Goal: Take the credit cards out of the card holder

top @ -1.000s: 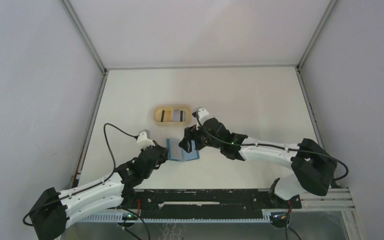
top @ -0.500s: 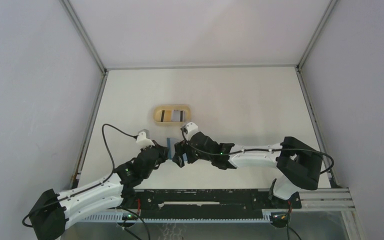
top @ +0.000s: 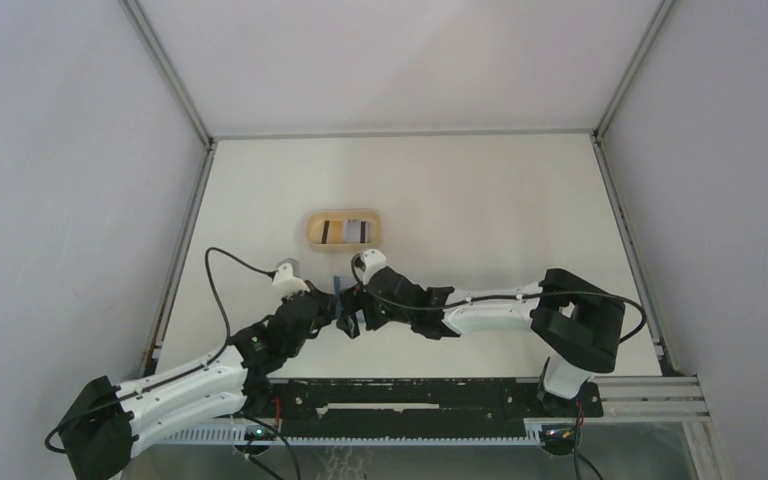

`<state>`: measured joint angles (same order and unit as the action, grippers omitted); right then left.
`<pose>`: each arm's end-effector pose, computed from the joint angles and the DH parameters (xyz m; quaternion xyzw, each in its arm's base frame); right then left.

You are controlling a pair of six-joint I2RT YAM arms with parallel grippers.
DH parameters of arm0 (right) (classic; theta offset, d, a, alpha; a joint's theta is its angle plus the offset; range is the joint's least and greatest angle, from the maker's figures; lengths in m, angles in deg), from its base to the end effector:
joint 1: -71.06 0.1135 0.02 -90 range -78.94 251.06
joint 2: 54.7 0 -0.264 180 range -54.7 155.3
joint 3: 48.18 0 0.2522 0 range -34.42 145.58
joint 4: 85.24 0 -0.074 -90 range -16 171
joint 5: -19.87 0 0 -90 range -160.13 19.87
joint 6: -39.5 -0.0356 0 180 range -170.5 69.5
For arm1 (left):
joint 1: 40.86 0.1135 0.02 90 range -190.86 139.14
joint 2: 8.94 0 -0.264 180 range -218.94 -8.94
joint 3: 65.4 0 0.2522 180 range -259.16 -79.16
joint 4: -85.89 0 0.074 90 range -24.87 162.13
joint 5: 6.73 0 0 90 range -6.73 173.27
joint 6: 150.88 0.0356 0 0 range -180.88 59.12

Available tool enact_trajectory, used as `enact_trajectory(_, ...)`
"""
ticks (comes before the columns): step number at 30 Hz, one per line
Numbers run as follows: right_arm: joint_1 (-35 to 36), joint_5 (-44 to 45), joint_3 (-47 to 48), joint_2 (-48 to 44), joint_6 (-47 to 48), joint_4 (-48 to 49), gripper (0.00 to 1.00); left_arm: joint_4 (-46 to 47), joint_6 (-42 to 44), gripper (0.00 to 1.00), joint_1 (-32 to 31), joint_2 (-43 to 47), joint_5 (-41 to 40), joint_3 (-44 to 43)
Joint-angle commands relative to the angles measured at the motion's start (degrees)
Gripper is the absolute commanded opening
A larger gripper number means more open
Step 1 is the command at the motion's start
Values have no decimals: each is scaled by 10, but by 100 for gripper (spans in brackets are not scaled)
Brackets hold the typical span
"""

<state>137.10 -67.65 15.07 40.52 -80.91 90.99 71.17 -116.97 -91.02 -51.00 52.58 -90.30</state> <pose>0.1423 0.3164 0.1789 -0.2628 0.8501 0.3272 0.3181 0.1125 -0.1065 0.1607 -0.1720 0.8352 -0.2359 0.4661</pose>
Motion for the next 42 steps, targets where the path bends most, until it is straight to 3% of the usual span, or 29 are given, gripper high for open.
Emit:
enact_trajectory(1, 4, 14, 37, 11, -7, 18, 89, 24, -9, 0, -4, -2, -7, -3)
enact_trajectory(9, -31, 43, 39, 17, -13, 28, 86, 24, -15, 0, -4, -10, -8, -2)
enact_trajectory(19, -94, -10, 46, 55, -29, 68, 80, 29, -18, 0, -4, -18, -10, 5)
enact_trajectory(42, -70, 7, 122, 123, 21, -27, 75, 16, -19, 0, -4, 13, -18, 23)
